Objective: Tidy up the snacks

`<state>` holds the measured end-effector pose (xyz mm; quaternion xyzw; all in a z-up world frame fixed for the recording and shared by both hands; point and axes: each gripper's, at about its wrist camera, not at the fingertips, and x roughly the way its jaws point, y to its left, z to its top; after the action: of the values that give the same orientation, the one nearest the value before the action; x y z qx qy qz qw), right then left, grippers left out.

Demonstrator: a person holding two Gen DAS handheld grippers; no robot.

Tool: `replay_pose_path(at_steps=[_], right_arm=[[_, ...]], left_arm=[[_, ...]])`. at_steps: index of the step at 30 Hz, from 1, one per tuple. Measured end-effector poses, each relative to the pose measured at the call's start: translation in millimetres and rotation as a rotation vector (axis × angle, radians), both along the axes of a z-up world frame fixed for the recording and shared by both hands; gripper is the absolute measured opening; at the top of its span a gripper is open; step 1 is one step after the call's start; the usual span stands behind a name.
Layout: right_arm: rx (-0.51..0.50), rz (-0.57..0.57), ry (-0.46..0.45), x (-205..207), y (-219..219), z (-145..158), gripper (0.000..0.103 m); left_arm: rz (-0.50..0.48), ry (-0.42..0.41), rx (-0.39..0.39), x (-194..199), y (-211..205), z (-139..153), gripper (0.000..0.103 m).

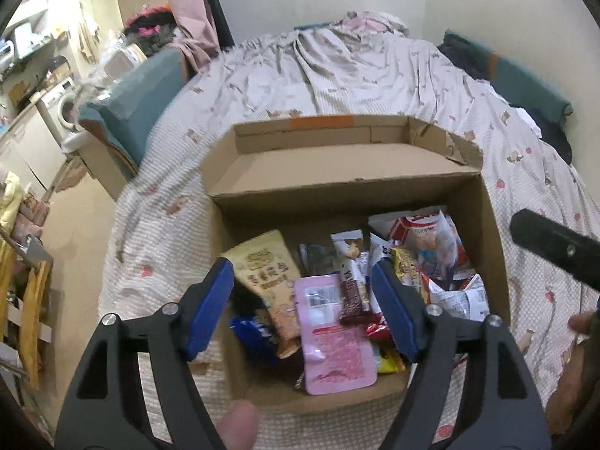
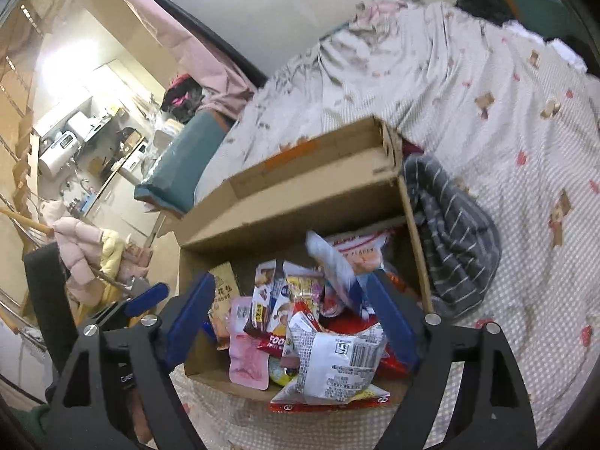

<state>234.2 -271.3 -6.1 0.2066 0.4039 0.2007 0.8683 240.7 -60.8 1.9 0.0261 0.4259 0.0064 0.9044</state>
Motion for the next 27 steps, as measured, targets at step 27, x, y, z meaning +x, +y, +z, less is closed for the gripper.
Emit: replay_pose_path(at_steps=[27], right_arm=[[-0.231,-0.088,-0.125,-149.0,1.4,28.1,0.103]], left_arm=[[0.059,-0.117,-0.096,-169.7,84.8,27.3,0.103]])
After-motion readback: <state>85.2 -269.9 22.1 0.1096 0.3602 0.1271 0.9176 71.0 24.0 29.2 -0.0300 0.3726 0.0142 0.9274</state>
